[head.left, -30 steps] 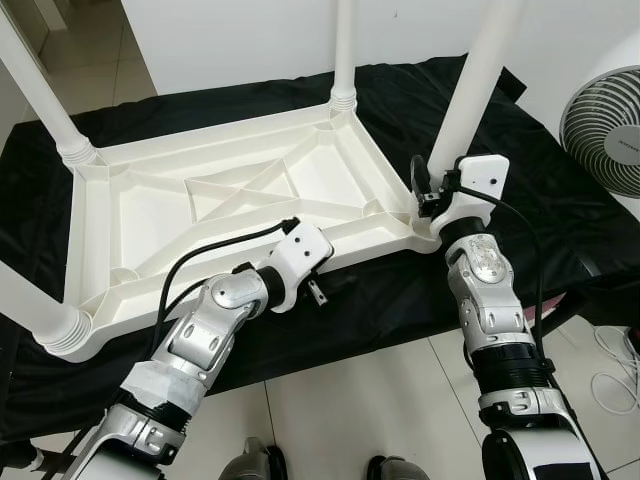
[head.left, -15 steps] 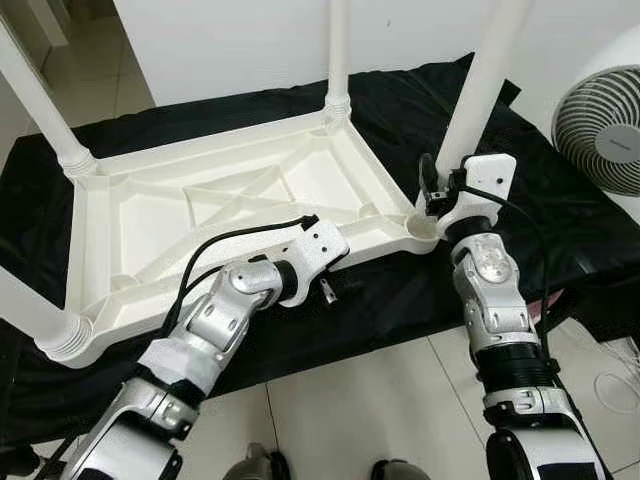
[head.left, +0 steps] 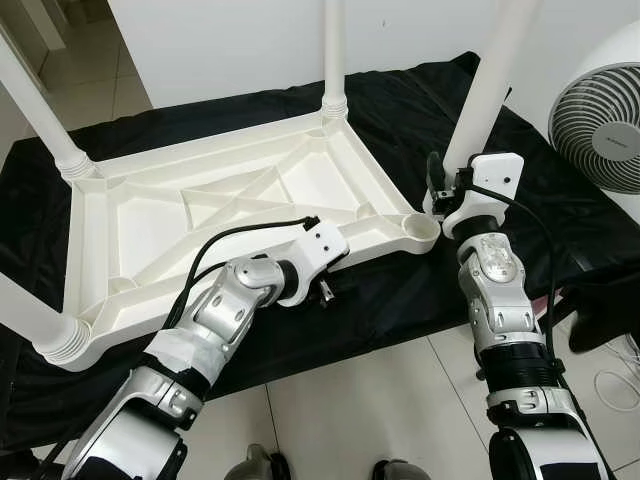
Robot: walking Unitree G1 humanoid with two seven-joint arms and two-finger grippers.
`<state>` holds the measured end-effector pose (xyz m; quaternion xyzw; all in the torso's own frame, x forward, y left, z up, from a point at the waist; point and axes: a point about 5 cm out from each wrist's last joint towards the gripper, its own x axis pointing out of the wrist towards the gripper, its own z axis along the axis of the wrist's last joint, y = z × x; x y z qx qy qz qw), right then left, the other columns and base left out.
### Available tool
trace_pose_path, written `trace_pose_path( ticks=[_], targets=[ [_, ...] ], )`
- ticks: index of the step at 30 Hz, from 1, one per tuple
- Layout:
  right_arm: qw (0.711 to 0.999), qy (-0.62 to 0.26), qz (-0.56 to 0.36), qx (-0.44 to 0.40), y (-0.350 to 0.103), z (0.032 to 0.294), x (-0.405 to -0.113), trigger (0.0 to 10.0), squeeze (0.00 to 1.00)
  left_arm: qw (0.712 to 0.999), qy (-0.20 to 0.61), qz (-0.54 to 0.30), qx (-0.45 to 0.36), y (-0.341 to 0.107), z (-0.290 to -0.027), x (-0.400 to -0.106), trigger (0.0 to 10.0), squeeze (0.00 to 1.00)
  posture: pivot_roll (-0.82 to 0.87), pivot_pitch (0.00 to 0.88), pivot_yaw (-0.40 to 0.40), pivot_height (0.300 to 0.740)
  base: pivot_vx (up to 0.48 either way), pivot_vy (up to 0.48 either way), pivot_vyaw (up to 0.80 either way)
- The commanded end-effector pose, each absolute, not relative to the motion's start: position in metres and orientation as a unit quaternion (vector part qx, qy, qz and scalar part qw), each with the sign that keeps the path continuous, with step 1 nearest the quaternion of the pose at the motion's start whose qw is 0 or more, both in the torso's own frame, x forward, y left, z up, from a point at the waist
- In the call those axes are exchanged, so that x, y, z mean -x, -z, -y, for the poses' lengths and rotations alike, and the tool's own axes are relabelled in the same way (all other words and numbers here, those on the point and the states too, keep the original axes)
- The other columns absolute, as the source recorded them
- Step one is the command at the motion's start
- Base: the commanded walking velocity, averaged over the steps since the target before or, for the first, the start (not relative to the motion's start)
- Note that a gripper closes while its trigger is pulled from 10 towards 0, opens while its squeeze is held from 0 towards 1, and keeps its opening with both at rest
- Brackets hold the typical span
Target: Building children table
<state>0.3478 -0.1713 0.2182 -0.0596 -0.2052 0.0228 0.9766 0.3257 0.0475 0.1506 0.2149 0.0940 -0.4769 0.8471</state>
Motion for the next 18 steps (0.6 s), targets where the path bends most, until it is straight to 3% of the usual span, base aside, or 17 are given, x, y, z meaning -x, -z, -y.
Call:
trace_pose_path(
  ticks=[1, 9, 18],
  targets=[
    [0.975, -0.025, 0.212, 0.060, -0.218, 0.169, -0.347, 10.0, 0.00, 0.830, 0.499, -0.119, -0.221, -0.143, -0.051, -0.322, 0.0, 0.00, -0.13, 0.094, 0.122, 0.740, 0.000, 0.000, 0.00],
    [0.975, -0.024, 0.211, 0.059, -0.217, 0.168, -0.346, 10.0, 0.00, 0.828, 0.494, -0.121, -0.239, -0.142, -0.055, -0.325, 0.0, 0.00, -0.13, 0.094, 0.125, 0.740, 0.000, 0.000, 0.00],
    [0.975, -0.024, 0.211, 0.066, -0.218, 0.170, -0.346, 10.0, 0.00, 0.777, 0.555, -0.138, -0.265, -0.138, -0.074, -0.303, 0.0, 0.00, -0.13, 0.087, 0.122, 0.740, 0.000, 0.000, 0.00]
  ],
)
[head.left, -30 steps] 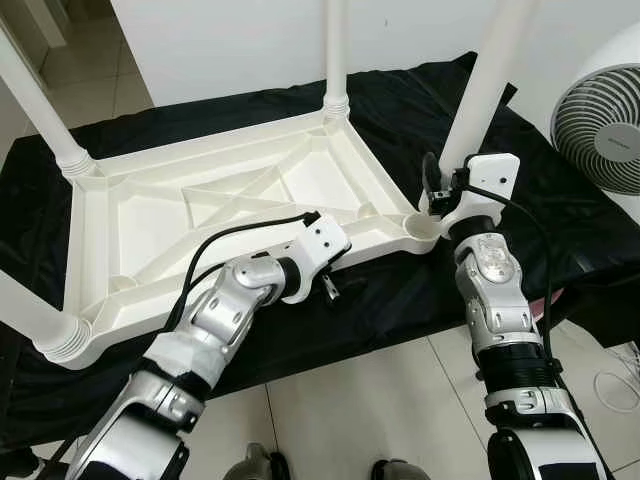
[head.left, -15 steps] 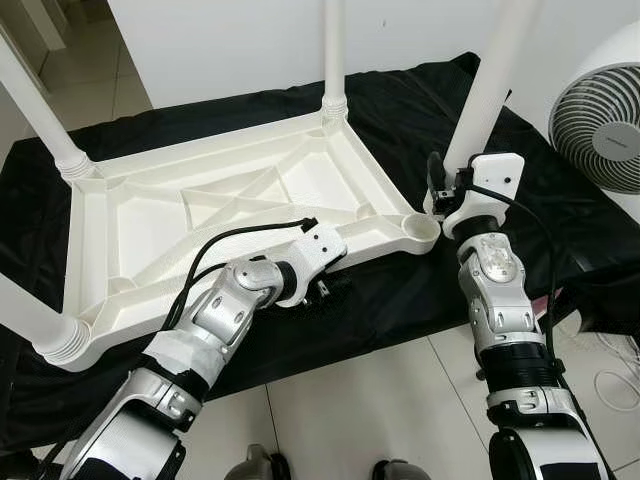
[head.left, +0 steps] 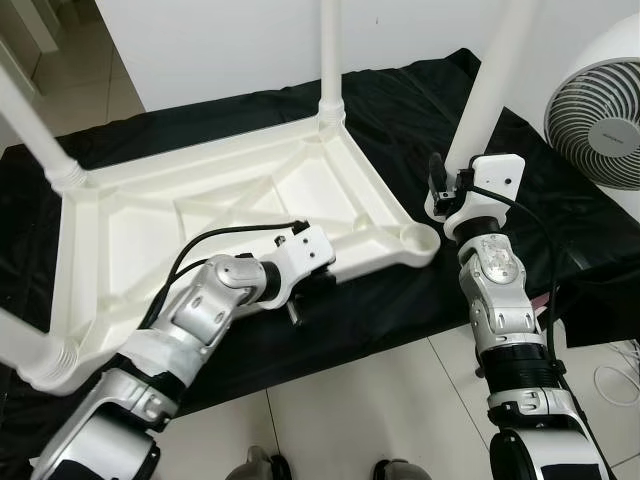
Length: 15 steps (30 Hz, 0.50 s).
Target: Building children table
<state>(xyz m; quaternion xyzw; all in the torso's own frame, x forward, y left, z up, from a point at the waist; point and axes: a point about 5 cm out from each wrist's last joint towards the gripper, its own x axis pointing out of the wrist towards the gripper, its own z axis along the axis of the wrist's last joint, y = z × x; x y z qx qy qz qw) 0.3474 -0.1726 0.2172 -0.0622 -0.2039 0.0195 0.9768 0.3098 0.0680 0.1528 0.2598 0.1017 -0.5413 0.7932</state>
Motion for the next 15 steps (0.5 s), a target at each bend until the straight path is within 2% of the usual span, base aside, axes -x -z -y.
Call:
trace_pose_path(
  ticks=[1, 5, 6, 7, 8, 9, 15],
  targets=[
    [0.975, -0.024, 0.211, 0.066, -0.218, 0.170, -0.346, 10.0, 0.00, 0.777, 0.555, -0.138, -0.265, -0.138, -0.074, -0.303, 0.0, 0.00, -0.13, 0.087, 0.122, 0.740, 0.000, 0.000, 0.00],
    [0.975, -0.033, 0.210, 0.066, -0.218, 0.166, -0.347, 10.0, 0.00, 0.754, 0.568, -0.152, -0.292, -0.133, -0.092, -0.292, 0.0, 0.00, -0.13, 0.085, 0.115, 0.740, 0.000, 0.000, 0.00],
    [0.975, -0.035, 0.210, 0.066, -0.218, 0.165, -0.347, 10.0, 0.00, 0.759, 0.560, -0.153, -0.294, -0.133, -0.094, -0.293, 1.5, 0.00, -0.12, 0.085, 0.111, 0.740, 0.000, 0.000, 0.00],
    [0.975, -0.035, 0.210, 0.066, -0.218, 0.165, -0.347, 10.0, 0.00, 0.759, 0.560, -0.153, -0.294, -0.133, -0.094, -0.293, 1.5, 0.00, -0.12, 0.085, 0.111, 0.740, 0.000, 0.000, 0.00],
    [0.975, -0.036, 0.209, 0.066, -0.218, 0.165, -0.347, 10.0, 0.00, 0.763, 0.553, -0.152, -0.297, -0.133, -0.096, -0.295, 3.0, 0.00, -0.12, 0.085, 0.111, 0.740, 0.000, 0.000, 0.00],
    [0.975, -0.038, 0.209, 0.065, -0.218, 0.164, -0.348, 10.0, 0.00, 0.770, 0.543, -0.150, -0.300, -0.134, -0.097, -0.298, 10.0, 0.00, -0.12, 0.084, 0.106, 0.740, 0.000, 0.000, 0.00],
    [0.975, -0.046, 0.209, 0.065, -0.218, 0.160, -0.348, 10.0, 0.00, 0.782, 0.523, -0.136, -0.312, -0.139, -0.098, -0.306, 10.0, 0.00, -0.12, 0.083, 0.104, 0.740, 0.000, 0.000, 0.00]
  ],
)
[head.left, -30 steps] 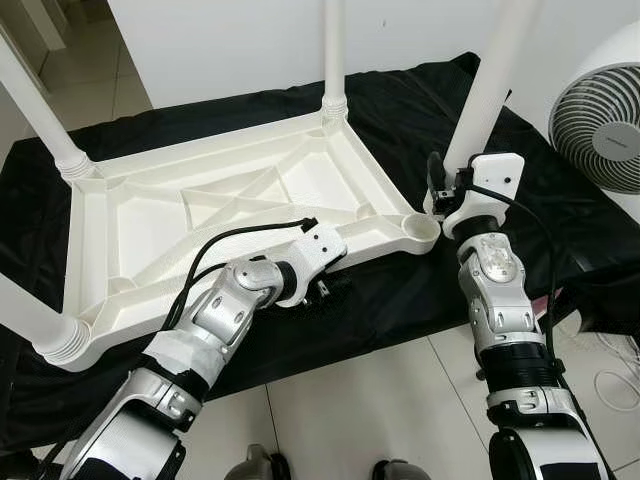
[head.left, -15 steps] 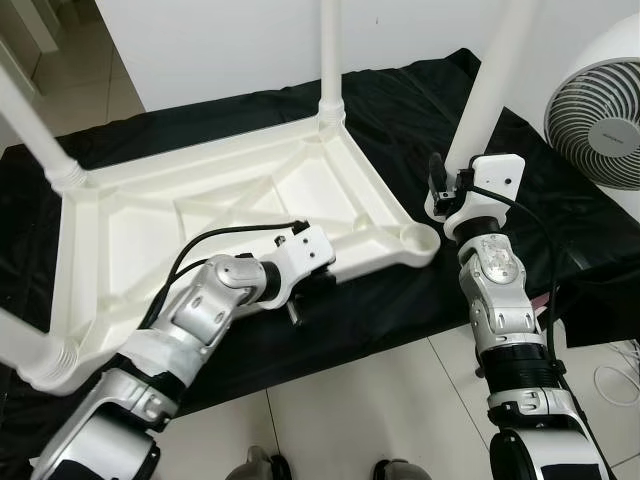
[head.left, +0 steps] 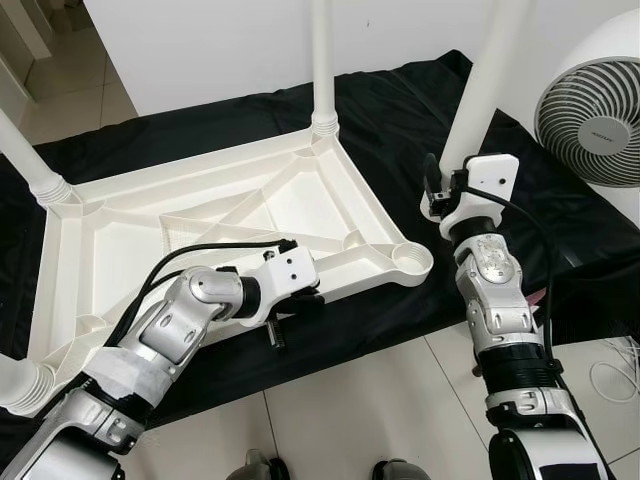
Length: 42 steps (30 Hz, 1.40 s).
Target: Building children table
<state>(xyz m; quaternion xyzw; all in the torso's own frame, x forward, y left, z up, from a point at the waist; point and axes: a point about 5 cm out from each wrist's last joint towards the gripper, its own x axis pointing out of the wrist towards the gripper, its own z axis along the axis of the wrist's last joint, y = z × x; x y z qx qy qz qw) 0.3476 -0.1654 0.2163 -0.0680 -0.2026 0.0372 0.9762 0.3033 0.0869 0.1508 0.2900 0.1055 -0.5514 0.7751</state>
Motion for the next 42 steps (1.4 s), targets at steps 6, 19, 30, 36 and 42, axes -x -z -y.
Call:
trace_pose_path(
  ticks=[6, 19, 30, 36, 42],
  targets=[
    [0.975, -0.059, 0.206, 0.063, -0.217, 0.157, -0.346, 10.0, 0.00, 0.803, 0.508, -0.120, -0.286, -0.151, -0.099, -0.312, 10.0, 1.00, -0.12, 0.081, 0.097, 0.740, 0.000, 0.000, 0.00],
    [0.978, -0.073, 0.186, 0.065, -0.206, 0.151, -0.345, 10.0, 0.00, 0.836, 0.521, -0.017, -0.172, -0.187, -0.082, -0.306, 10.0, 0.00, -0.10, 0.096, 0.085, 0.740, 0.000, 0.000, 0.00],
    [0.979, -0.082, 0.176, 0.059, -0.202, 0.143, -0.344, 10.0, 0.00, 0.906, 0.418, 0.006, -0.066, -0.182, -0.076, -0.312, 10.0, 0.00, -0.09, 0.109, 0.077, 0.740, 0.000, 0.000, 0.00],
    [0.979, -0.095, 0.170, 0.055, -0.199, 0.138, -0.343, 10.0, 0.00, 0.906, 0.420, 0.013, -0.059, -0.178, -0.069, -0.304, 10.0, 0.00, -0.09, 0.114, 0.069, 0.740, 0.000, 0.000, 0.00],
    [0.978, -0.118, 0.165, 0.050, -0.195, 0.130, -0.335, 10.0, 0.00, 0.898, 0.434, 0.008, -0.064, -0.175, -0.067, -0.295, 10.0, 0.00, -0.09, 0.121, 0.065, 0.740, 0.000, 0.000, 0.00]
  ],
)
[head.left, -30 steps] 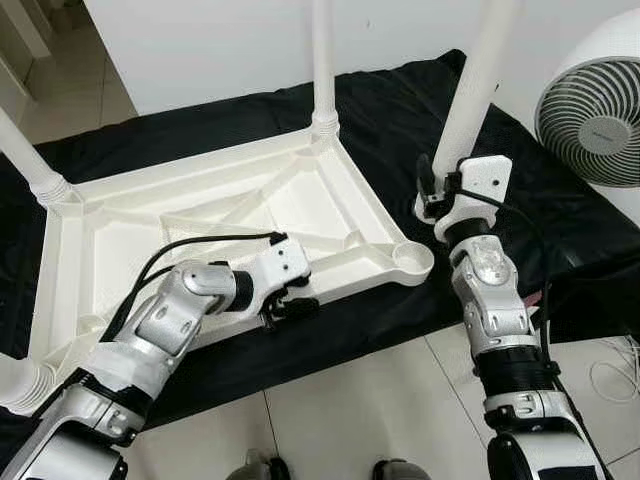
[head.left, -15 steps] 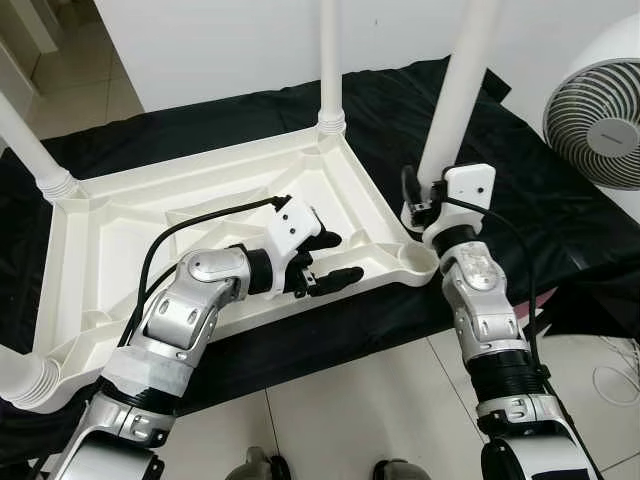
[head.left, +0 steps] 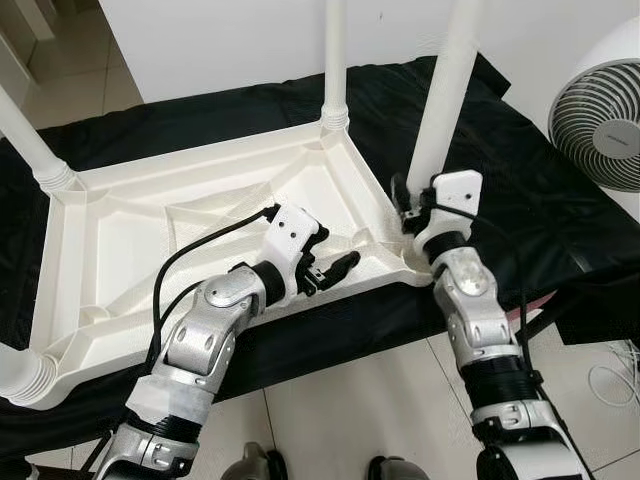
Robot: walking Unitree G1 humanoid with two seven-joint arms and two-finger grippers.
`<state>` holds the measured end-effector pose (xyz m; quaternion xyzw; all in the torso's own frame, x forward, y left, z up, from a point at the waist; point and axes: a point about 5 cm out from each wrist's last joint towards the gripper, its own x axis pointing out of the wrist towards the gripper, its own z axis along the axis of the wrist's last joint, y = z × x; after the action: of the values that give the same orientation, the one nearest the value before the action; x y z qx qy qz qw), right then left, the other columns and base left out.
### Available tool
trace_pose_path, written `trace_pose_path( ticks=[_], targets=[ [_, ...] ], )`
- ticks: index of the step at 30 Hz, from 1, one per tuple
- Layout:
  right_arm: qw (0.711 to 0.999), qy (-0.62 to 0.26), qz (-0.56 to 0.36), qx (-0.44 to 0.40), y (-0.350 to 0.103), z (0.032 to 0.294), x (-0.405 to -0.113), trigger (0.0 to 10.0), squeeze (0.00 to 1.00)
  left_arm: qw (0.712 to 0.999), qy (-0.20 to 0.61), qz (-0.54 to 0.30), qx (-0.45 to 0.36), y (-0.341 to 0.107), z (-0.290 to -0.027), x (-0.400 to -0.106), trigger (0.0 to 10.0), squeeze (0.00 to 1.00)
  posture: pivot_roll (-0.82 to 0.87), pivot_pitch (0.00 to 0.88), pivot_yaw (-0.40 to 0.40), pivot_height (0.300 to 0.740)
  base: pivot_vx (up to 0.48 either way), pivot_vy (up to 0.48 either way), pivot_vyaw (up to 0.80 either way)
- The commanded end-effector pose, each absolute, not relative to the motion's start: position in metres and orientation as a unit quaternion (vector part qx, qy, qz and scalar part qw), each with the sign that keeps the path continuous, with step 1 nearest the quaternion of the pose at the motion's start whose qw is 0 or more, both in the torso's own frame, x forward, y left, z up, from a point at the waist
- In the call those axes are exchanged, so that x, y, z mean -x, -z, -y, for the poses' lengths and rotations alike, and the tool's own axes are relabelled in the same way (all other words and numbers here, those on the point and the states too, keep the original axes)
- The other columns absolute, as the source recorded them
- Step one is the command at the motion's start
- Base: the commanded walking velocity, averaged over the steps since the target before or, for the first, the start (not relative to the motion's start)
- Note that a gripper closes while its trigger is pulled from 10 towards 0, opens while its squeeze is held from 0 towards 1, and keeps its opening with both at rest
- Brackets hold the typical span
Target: Building children table
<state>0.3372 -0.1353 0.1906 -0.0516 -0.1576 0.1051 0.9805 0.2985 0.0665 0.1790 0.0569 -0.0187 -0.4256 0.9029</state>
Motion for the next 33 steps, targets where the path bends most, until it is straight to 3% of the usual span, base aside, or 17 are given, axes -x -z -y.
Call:
trace_pose_path(
  ticks=[1, 15, 25, 33],
  targets=[
    [0.978, -0.119, 0.165, 0.050, -0.194, 0.130, -0.333, 10.0, 0.00, 0.898, 0.436, 0.009, -0.064, -0.175, -0.067, -0.294, 10.0, 0.00, -0.09, 0.122, 0.064, 0.740, 0.000, 0.000, 0.00],
    [0.980, -0.104, 0.162, 0.048, -0.188, 0.142, -0.306, 10.0, 0.00, 0.899, 0.433, 0.023, -0.058, -0.181, -0.064, -0.288, 10.0, 0.00, -0.09, 0.120, 0.050, 0.740, 0.000, 0.000, 0.00],
    [0.987, -0.090, 0.121, 0.053, -0.171, 0.159, -0.297, 10.0, 0.00, 0.897, 0.438, 0.019, -0.060, -0.180, -0.065, -0.284, 10.0, 0.00, -0.09, 0.117, 0.054, 0.740, 0.000, 0.000, 0.00],
    [0.989, -0.098, 0.107, 0.041, -0.162, 0.157, -0.295, 10.0, 0.00, 0.897, 0.438, 0.019, -0.060, -0.181, -0.066, -0.283, 10.0, 0.00, -0.09, 0.111, 0.055, 0.740, 0.000, 0.000, 0.00]
  ],
)
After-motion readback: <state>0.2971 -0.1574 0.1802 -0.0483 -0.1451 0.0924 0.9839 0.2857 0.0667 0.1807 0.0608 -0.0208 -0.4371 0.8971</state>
